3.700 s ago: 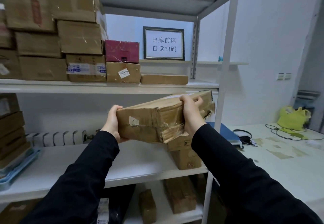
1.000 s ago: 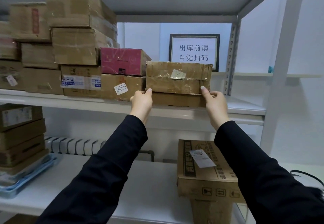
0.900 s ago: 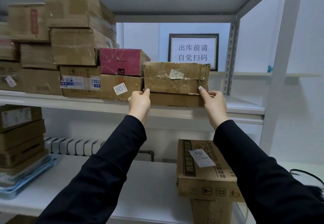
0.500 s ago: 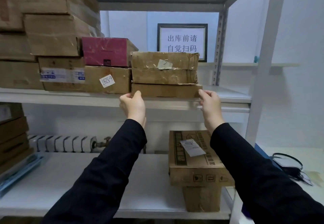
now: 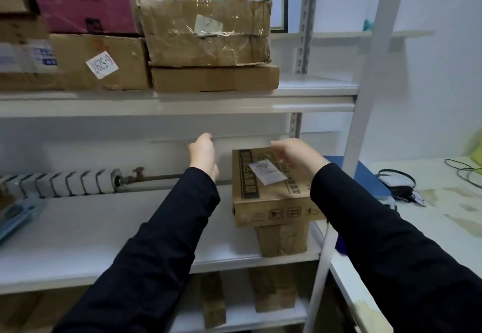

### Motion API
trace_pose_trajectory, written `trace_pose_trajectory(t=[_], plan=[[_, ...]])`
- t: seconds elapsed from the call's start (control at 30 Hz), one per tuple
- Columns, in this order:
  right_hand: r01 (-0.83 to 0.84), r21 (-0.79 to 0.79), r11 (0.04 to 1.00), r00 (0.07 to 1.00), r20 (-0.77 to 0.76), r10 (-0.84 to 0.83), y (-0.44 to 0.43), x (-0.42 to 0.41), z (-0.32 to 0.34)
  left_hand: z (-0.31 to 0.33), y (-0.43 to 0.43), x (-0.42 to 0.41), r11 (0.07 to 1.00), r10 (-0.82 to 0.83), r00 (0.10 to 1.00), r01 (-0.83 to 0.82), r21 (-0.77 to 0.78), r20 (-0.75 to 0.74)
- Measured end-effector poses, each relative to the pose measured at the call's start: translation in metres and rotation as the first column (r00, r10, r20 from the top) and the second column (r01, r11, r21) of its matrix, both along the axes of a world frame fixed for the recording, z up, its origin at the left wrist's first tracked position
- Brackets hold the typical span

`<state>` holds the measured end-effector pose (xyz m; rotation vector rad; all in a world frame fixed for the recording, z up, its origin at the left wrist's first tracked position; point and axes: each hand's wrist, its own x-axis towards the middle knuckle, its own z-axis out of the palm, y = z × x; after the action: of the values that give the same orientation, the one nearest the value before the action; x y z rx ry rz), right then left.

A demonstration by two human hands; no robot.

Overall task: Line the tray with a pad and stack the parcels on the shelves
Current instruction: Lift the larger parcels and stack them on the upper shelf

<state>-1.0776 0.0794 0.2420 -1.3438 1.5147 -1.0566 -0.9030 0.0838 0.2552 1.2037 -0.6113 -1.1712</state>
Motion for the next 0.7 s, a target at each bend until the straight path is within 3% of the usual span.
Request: trace_pose_trajectory(t=[0.2, 0.4, 0.53, 0.7], plan=[[-0.051, 0.175, 0.983, 0.996, -0.059, 0.062, -0.016, -0.031, -0.047, -0.049, -0.011, -0.023, 0.982, -0.099, 0.995, 0.098, 0.163, -0.006], [0.153, 0.201, 0.968, 0.976, -0.183, -0.117, -0.063, -0.076, -0.106, -0.073, -0.010, -0.040, 0.944, -0.222, 0.973, 0.198, 0.262, 0.065], [0.285, 0.233, 0.930, 0.903, -0.392, -0.179, -0.037, -0.066, -0.085, -0.079, -0.010, -0.046, 0.914, -0.279, 0.957, 0.241, 0.326, 0.075], [0.330, 0.213, 0.919, 0.872, -0.442, -0.211, -0.045, -0.068, -0.087, -0.096, -0.019, -0.038, 0.865, -0.384, 0.921, 0.335, 0.373, 0.064]])
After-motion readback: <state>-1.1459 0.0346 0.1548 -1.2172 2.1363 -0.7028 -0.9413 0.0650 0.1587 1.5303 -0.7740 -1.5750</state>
